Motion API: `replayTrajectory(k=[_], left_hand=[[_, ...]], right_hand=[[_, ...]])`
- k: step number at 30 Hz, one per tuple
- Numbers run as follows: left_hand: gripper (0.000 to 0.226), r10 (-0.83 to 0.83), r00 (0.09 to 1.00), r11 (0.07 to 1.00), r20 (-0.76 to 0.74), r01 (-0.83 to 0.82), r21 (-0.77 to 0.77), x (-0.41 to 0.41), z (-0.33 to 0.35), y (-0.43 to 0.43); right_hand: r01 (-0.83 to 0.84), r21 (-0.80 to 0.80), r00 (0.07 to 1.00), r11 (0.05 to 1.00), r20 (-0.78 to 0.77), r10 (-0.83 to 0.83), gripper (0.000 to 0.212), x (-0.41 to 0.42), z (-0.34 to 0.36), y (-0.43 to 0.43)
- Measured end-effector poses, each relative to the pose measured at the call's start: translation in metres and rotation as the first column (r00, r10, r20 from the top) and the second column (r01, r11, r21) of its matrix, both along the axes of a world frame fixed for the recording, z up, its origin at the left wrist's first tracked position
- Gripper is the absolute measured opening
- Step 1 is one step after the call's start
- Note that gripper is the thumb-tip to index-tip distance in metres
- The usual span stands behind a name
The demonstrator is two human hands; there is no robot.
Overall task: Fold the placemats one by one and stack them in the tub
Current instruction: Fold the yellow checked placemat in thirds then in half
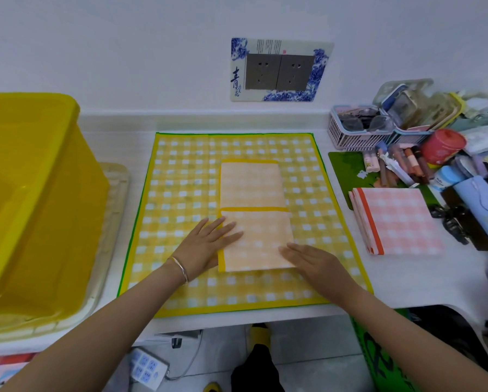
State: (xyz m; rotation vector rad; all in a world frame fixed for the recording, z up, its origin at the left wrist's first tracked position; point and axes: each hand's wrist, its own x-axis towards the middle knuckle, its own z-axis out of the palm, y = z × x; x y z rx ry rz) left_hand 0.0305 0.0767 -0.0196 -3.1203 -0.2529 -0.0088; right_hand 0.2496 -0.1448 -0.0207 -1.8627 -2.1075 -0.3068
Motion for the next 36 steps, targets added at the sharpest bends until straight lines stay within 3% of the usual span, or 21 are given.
replayTrajectory(k=[2, 4, 9, 16, 20, 24, 29, 32, 36], left_hand=[[0.131, -0.024, 1.0, 0.997, -0.014, 0.025, 0.079, 0.002, -0.004, -0.001], [0.138, -0.054, 0.998, 0.987, -0.034, 0.059, 0.151, 0.003, -0.012, -0.003], [0.127, -0.2, 0.975, 0.951, -0.098, 0.218, 0.22, -0.003, -0.018, -0.014], [0.119, -0.234, 0.966, 0.954, -0.108, 0.25, 0.164, -0.011, -0.025, -0.016], [0.107, -0.137, 0.99, 0.987, -0.038, 0.139, 0.079, -0.01, -0.031, -0.012], [0.109, -0.045, 0.999, 0.998, 0.014, 0.044, 0.042, -0.005, -0.025, -0.009], [0.089, 0.082, 0.975, 0.986, 0.204, -0.049, -0.162, 0.004, -0.029, 0.0], [0.062, 0.209, 0.923, 0.936, 0.322, -0.094, -0.34, 0.006, -0.031, 0.004], [0.043, 0.558, 0.786, 0.676, 0.267, -0.243, -0.696, 0.009, -0.024, 0.005]], right_hand=[[-0.088, 0.001, 0.996, 0.996, 0.012, 0.088, 0.032, 0.0, -0.003, -0.004], [-0.121, -0.039, 0.992, 0.992, 0.024, 0.122, 0.037, 0.002, -0.005, -0.005], [-0.11, -0.28, 0.993, 0.954, 0.011, 0.118, 0.055, 0.007, 0.0, 0.006], [-0.057, -0.522, 0.998, 0.851, -0.01, 0.061, 0.063, 0.016, -0.012, 0.025], [-0.053, -0.521, 0.998, 0.852, -0.06, 0.025, 0.065, 0.017, -0.013, 0.026], [-0.007, -0.462, 0.996, 0.887, -0.084, -0.036, 0.06, 0.02, -0.011, 0.032], [0.042, -0.387, 0.974, 0.921, -0.191, -0.125, 0.055, 0.021, -0.012, 0.039], [0.064, -0.372, 0.911, 0.926, -0.357, -0.206, 0.049, 0.02, -0.01, 0.046], [0.165, -0.39, 0.546, 0.906, -0.729, -0.413, 0.03, 0.02, -0.004, 0.056]])
